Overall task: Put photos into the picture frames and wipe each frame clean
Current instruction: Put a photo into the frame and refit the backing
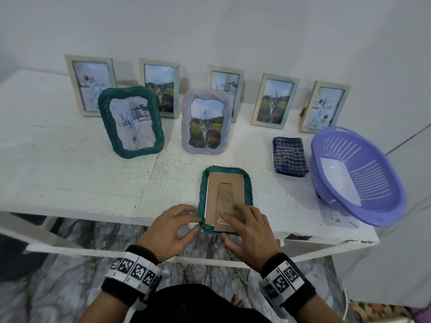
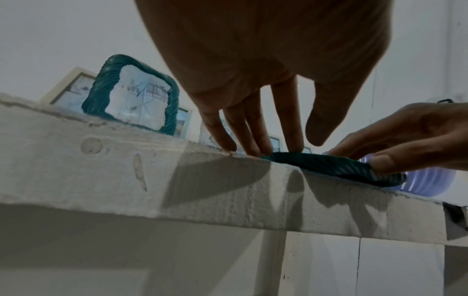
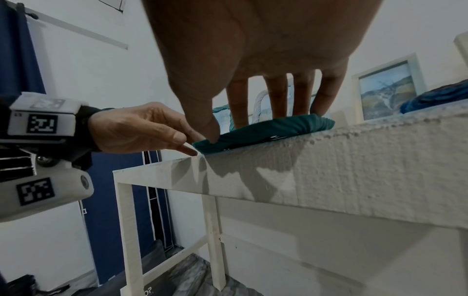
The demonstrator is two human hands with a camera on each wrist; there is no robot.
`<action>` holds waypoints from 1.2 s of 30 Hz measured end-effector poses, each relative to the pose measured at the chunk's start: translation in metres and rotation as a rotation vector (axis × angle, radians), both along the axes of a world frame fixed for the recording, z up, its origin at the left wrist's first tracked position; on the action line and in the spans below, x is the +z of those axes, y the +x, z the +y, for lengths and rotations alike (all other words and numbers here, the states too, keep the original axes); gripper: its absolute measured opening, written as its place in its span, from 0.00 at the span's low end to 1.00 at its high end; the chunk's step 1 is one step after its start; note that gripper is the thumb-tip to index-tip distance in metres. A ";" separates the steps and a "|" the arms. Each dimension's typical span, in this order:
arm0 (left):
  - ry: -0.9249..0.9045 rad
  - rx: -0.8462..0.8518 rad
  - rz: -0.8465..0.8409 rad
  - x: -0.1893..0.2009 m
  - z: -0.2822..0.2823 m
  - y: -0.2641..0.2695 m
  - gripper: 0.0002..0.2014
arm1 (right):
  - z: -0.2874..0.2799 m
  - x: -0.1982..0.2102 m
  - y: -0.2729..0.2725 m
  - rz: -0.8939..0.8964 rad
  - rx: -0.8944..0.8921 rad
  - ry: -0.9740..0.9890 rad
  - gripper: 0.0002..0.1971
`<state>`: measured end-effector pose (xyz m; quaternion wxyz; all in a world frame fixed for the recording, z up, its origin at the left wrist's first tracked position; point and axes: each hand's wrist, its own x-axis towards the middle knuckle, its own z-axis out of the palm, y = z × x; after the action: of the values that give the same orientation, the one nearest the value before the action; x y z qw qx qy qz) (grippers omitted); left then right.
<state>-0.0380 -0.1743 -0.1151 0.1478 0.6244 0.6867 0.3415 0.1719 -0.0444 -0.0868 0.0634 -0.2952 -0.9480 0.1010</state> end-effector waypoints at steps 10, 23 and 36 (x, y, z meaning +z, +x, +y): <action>-0.140 -0.010 -0.252 -0.004 0.000 0.000 0.20 | -0.001 -0.002 0.001 -0.002 -0.012 -0.006 0.21; -0.155 0.013 -0.283 0.002 0.007 -0.001 0.15 | 0.003 0.000 0.001 0.039 0.032 -0.025 0.21; -0.396 -0.017 0.372 0.055 0.108 0.015 0.30 | 0.086 0.017 -0.020 -0.020 -0.204 -0.151 0.27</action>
<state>-0.0233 -0.0666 -0.0605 0.1413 0.6411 0.7502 0.0787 0.1518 0.0417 -0.0694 0.0417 -0.3949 -0.9033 0.1622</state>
